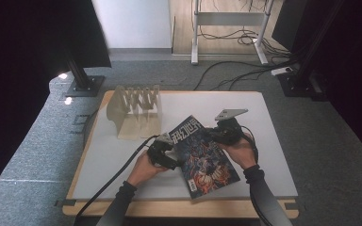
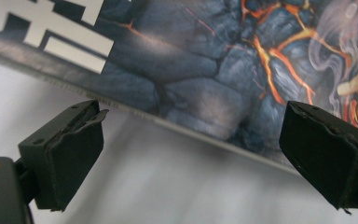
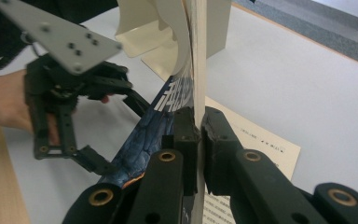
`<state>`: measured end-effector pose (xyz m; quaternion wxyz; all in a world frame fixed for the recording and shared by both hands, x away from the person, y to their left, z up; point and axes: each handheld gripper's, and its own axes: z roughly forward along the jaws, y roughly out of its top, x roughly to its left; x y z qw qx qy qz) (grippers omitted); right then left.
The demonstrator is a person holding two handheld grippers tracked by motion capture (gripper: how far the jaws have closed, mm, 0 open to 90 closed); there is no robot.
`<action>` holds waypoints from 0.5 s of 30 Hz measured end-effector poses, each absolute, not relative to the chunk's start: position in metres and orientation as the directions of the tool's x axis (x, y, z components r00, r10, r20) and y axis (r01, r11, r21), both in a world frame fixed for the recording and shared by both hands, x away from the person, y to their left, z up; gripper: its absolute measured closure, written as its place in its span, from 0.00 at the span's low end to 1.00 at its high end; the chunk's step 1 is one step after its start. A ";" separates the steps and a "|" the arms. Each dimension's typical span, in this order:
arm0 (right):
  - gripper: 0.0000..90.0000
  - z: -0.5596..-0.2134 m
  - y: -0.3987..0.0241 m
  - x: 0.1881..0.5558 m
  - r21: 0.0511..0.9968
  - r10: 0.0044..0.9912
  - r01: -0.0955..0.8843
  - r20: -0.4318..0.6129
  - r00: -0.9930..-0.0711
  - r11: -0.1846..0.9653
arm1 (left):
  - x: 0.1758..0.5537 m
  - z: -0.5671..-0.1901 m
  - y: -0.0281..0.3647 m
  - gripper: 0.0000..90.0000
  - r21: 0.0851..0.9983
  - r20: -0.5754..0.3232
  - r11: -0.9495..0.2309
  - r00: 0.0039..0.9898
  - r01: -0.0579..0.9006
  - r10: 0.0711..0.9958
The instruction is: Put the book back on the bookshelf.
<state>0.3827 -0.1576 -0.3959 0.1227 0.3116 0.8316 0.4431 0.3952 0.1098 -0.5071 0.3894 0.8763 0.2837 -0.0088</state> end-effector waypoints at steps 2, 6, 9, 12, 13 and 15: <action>0.93 -0.394 -0.158 0.381 0.819 0.622 0.401 0.070 -0.780 0.411 | 0.399 -0.508 0.108 0.08 0.678 -0.251 -0.531 0.839 0.509 0.483; 0.93 -0.391 -0.160 0.379 0.826 0.611 0.392 0.074 -0.788 0.406 | 0.404 -0.502 0.109 0.13 0.690 -0.258 -0.507 0.830 0.516 0.494; 0.93 -0.388 -0.165 0.377 0.839 0.607 0.387 0.088 -0.790 0.383 | 0.406 -0.490 0.111 0.16 0.716 -0.248 -0.483 0.830 0.505 0.500; 0.93 -0.383 -0.169 0.377 0.851 0.602 0.382 0.100 -0.792 0.361 | 0.406 -0.477 0.113 0.16 0.737 -0.234 -0.467 0.832 0.489 0.502; 0.93 -0.380 -0.170 0.376 0.856 0.600 0.377 0.101 -0.794 0.355 | 0.406 -0.472 0.113 0.16 0.743 -0.223 -0.466 0.835 0.480 0.503; 0.93 -0.376 -0.171 0.375 0.860 0.598 0.370 0.097 -0.796 0.353 | 0.406 -0.463 0.113 0.16 0.754 -0.200 -0.467 0.838 0.463 0.508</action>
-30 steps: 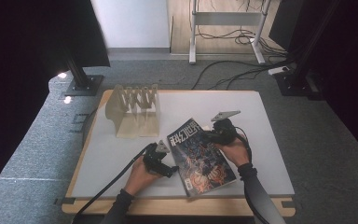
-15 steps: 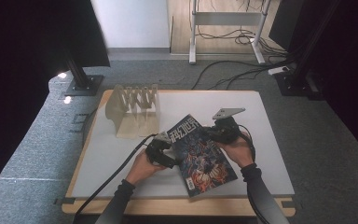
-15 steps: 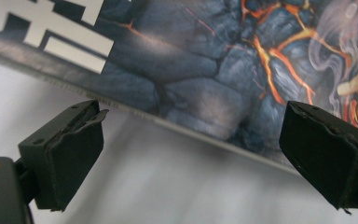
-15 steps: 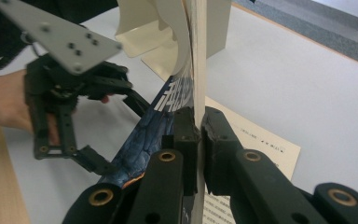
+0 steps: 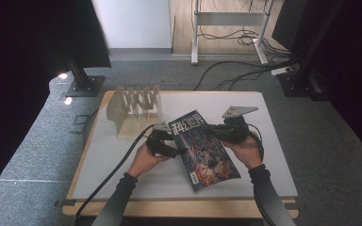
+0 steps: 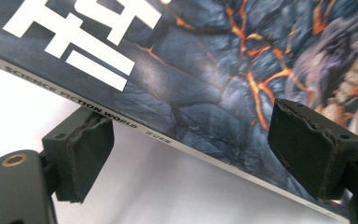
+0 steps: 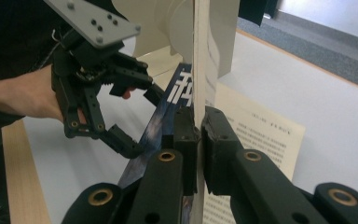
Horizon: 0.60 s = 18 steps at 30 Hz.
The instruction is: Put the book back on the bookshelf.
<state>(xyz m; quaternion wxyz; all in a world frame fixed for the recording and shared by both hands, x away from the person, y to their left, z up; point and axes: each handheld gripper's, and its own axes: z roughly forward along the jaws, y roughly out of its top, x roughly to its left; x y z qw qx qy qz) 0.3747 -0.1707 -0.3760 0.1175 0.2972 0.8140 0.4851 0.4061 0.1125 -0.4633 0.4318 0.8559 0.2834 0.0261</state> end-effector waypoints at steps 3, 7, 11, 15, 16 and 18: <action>0.93 -0.372 -0.170 0.373 0.862 0.596 0.354 0.077 -0.799 0.363 | 0.406 -0.451 0.113 0.17 0.767 -0.170 -0.468 0.841 0.440 0.513; 0.93 -0.367 -0.170 0.372 0.867 0.595 0.341 0.067 -0.801 0.362 | 0.405 -0.439 0.112 0.20 0.779 -0.145 -0.466 0.844 0.419 0.517; 0.92 -0.365 -0.172 0.371 0.872 0.593 0.333 0.062 -0.803 0.360 | 0.406 -0.431 0.111 0.25 0.787 -0.104 -0.466 0.831 0.404 0.546; 0.92 -0.365 -0.173 0.370 0.871 0.587 0.330 0.060 -0.807 0.364 | 0.411 -0.427 0.113 0.32 0.791 -0.103 -0.450 0.816 0.414 0.569; 0.92 -0.365 -0.173 0.369 0.872 0.587 0.328 0.058 -0.807 0.364 | 0.412 -0.426 0.114 0.34 0.791 -0.098 -0.452 0.814 0.413 0.573; 0.92 -0.364 -0.174 0.370 0.873 0.585 0.326 0.059 -0.809 0.363 | 0.413 -0.426 0.113 0.38 0.783 -0.092 -0.459 0.809 0.419 0.581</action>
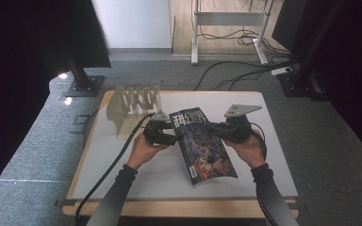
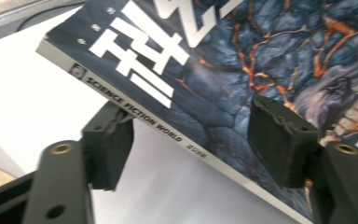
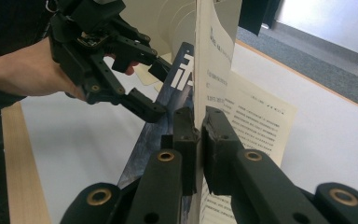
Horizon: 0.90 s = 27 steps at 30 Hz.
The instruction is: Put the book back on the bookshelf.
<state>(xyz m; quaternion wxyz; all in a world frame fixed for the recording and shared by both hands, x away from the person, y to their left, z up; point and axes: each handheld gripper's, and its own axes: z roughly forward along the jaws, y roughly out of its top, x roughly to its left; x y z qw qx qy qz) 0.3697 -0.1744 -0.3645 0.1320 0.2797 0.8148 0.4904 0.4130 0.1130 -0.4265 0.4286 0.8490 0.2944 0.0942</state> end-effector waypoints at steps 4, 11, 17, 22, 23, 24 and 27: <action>0.92 -0.365 -0.174 0.370 0.872 0.578 0.324 0.059 -0.814 0.366 | 0.416 -0.429 0.111 0.45 0.755 -0.090 -0.487 0.805 0.439 0.587; 0.92 -0.366 -0.174 0.370 0.871 0.575 0.322 0.056 -0.816 0.371 | 0.419 -0.427 0.114 0.58 0.743 -0.142 -0.477 0.807 0.470 0.574; 0.92 -0.367 -0.179 0.373 0.869 0.599 0.323 0.040 -0.800 0.374 | 0.415 -0.414 0.117 0.71 0.765 -0.153 -0.453 0.813 0.457 0.563; 0.92 -0.367 -0.183 0.375 0.869 0.622 0.318 0.016 -0.783 0.379 | 0.414 -0.405 0.119 0.75 0.772 -0.163 -0.446 0.820 0.452 0.549; 0.92 -0.367 -0.184 0.376 0.868 0.628 0.320 0.013 -0.778 0.379 | 0.413 -0.403 0.119 0.76 0.778 -0.159 -0.444 0.823 0.445 0.545; 0.92 -0.367 -0.185 0.377 0.868 0.636 0.321 0.008 -0.772 0.380 | 0.412 -0.401 0.119 0.77 0.781 -0.155 -0.444 0.826 0.438 0.541; 0.92 -0.368 -0.189 0.379 0.867 0.654 0.328 0.004 -0.756 0.374 | 0.408 -0.392 0.119 0.79 0.797 -0.127 -0.449 0.839 0.404 0.529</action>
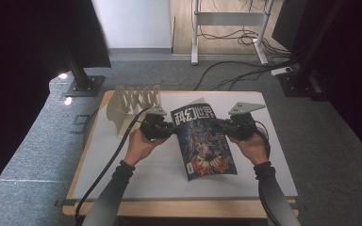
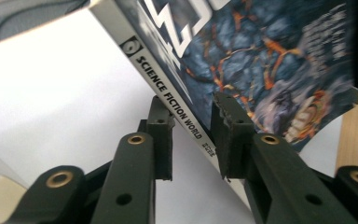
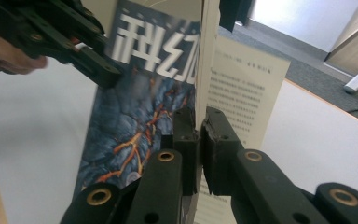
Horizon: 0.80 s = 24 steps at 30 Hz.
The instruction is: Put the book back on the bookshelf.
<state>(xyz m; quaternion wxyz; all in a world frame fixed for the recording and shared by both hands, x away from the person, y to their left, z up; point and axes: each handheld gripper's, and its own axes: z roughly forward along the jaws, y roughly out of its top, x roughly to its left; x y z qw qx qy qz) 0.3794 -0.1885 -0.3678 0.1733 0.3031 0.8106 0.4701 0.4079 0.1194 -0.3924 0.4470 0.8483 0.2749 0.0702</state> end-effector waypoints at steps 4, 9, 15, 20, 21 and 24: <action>0.92 -0.368 -0.192 0.380 0.874 0.661 0.322 0.001 -0.750 0.364 | 0.399 -0.380 0.118 0.82 0.816 -0.058 -0.469 0.855 0.338 0.515; 0.93 -0.366 -0.196 0.380 0.885 0.668 0.313 0.002 -0.744 0.345 | 0.391 -0.369 0.117 0.86 0.840 -0.012 -0.463 0.864 0.282 0.504; 0.93 -0.364 -0.199 0.378 0.898 0.680 0.294 -0.008 -0.733 0.327 | 0.382 -0.360 0.117 0.91 0.864 0.033 -0.452 0.872 0.220 0.488; 0.93 -0.372 -0.200 0.378 0.896 0.686 0.292 -0.019 -0.727 0.335 | 0.373 -0.360 0.116 0.91 0.848 0.106 -0.501 0.868 0.176 0.485; 0.93 -0.375 -0.201 0.379 0.894 0.685 0.295 -0.019 -0.729 0.338 | 0.371 -0.361 0.115 0.91 0.842 0.125 -0.514 0.867 0.164 0.482; 0.93 -0.380 -0.204 0.378 0.901 0.685 0.297 -0.001 -0.729 0.317 | 0.366 -0.361 0.113 0.89 0.824 0.139 -0.545 0.876 0.157 0.462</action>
